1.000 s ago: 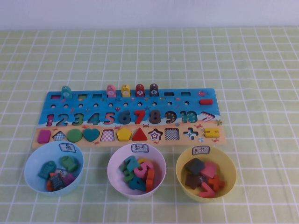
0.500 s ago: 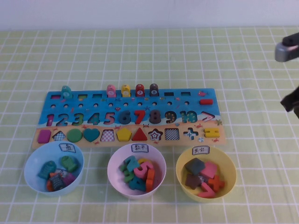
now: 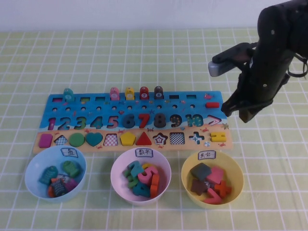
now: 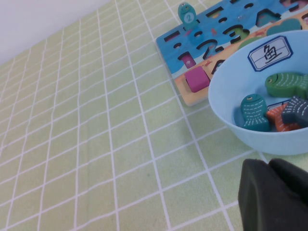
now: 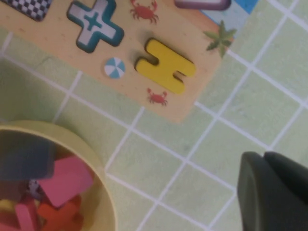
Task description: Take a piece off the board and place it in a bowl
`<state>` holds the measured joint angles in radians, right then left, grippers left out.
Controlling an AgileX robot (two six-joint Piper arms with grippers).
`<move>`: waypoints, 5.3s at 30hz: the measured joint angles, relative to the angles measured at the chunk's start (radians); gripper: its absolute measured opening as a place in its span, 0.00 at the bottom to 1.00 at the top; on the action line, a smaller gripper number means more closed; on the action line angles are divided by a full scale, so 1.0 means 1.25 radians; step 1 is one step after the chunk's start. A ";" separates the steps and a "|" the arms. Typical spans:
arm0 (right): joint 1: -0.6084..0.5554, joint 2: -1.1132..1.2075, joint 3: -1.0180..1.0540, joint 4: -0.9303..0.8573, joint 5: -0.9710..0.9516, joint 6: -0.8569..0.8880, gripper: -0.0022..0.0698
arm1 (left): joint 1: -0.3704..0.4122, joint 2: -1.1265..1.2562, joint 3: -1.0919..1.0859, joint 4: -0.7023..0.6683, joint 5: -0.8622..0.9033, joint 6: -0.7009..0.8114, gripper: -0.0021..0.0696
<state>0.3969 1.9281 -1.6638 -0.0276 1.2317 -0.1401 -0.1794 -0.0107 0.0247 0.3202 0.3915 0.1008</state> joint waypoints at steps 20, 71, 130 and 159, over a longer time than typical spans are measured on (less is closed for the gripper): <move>0.020 0.130 -0.155 0.065 -0.002 -0.052 0.43 | 0.000 0.000 0.000 0.001 0.000 0.000 0.02; 0.166 0.420 -0.510 0.096 -0.058 -0.097 0.63 | 0.000 0.000 0.000 0.002 0.000 0.000 0.02; 0.341 0.000 -0.044 0.089 0.003 -0.066 0.45 | 0.000 0.000 0.000 0.002 0.000 0.000 0.02; 0.410 0.091 -0.049 0.064 -0.155 -0.127 0.71 | 0.000 0.000 0.000 0.002 0.000 0.000 0.02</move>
<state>0.9096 2.0422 -1.7245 0.0525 1.0383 -0.2983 -0.1794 -0.0107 0.0247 0.3233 0.3915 0.1008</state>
